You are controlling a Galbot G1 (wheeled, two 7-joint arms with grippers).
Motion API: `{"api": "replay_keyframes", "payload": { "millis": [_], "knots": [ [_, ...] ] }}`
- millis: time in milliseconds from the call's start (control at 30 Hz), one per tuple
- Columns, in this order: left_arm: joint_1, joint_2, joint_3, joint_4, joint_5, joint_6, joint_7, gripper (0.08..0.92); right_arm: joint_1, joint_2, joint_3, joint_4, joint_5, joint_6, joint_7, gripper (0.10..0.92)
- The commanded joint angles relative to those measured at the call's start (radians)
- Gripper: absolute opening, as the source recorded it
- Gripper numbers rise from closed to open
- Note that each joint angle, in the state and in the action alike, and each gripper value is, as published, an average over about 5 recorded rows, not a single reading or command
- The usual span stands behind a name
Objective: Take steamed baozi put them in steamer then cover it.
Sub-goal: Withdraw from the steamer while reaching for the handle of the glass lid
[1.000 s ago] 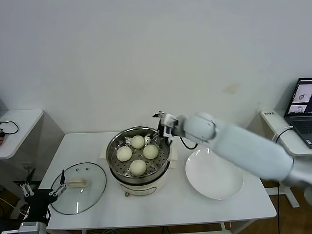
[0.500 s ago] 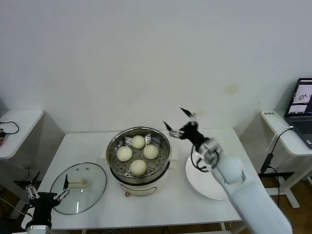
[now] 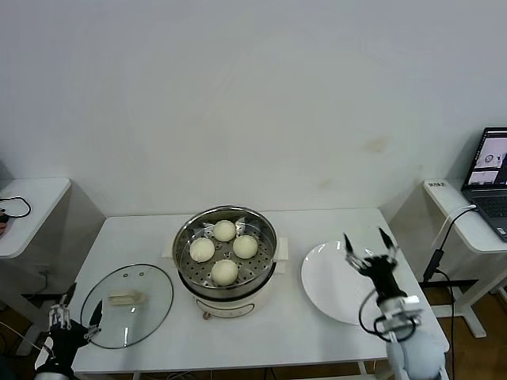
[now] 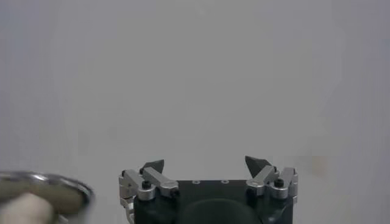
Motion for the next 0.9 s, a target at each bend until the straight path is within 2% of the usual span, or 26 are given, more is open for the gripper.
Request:
{"api": "replay_keyframes", "payload": {
  "millis": [33, 533, 900],
  "knots": [
    [-0.084, 0.060, 0.000, 0.189, 0.518, -0.051, -0.017, 0.823, -0.171, 0.096, 0.171, -0.022, -0.061, 0.063, 0.016, 0.823],
    [-0.258, 0.097, 0.186, 0.267, 0.513, -0.016, 0.036, 0.823, -0.216, 0.110, 0.175, -0.023, -0.014, 0.049, 0.026, 0.823],
    [-0.367, 0.115, 0.209, 0.377, 0.497, -0.015, 0.034, 0.823, -0.233, 0.124, 0.172, -0.008, -0.005, 0.038, 0.022, 0.823]
  ]
}}
